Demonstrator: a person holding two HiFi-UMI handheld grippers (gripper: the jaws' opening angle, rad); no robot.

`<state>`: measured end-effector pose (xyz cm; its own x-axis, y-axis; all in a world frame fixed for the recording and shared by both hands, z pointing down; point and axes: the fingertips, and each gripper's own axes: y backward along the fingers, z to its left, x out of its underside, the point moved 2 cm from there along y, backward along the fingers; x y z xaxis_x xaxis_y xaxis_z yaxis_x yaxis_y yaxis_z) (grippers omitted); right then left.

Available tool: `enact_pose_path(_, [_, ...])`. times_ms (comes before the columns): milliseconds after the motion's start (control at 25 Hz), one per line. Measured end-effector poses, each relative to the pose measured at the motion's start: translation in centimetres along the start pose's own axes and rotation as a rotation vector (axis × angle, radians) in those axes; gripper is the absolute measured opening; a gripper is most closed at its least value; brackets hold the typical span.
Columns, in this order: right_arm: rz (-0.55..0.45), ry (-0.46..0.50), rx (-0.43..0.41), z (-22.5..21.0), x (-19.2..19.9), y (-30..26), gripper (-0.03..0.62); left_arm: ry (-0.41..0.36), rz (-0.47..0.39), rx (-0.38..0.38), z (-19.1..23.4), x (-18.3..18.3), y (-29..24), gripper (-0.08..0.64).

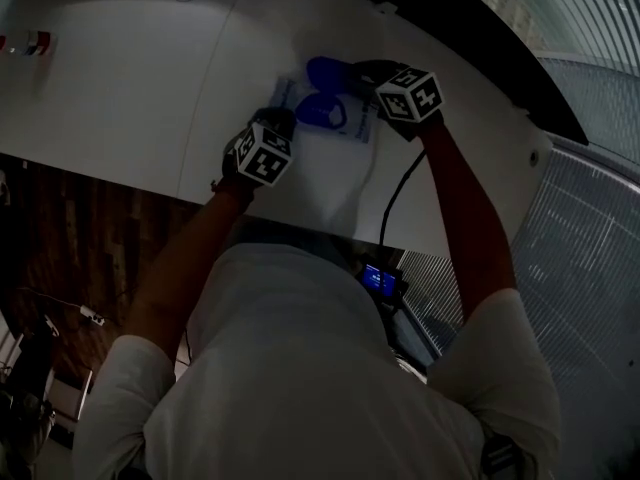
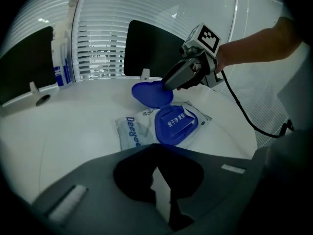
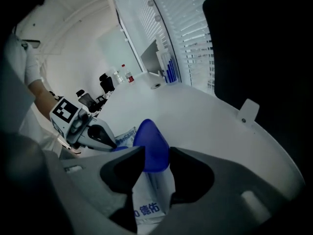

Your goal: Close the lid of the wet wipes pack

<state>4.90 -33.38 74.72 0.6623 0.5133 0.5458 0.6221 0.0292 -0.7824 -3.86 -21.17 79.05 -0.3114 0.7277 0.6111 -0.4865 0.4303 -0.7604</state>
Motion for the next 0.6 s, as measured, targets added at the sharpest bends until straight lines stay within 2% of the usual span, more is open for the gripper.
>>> enact_pose_path(200, [-0.063,0.005,-0.109,2.7,-0.5,2.4,0.153,0.006,0.001,0.005,0.0,0.1,0.1,0.003])
enact_pose_path(360, [-0.050,0.014,-0.201,5.8,0.7,3.7,0.153,0.009,0.000,0.004,0.1,0.0,0.1,0.002])
enact_pose_path(600, [-0.054,-0.081,-0.353,10.3,2.3,3.8,0.153,0.004,0.004,0.010,0.1,0.2,0.3,0.003])
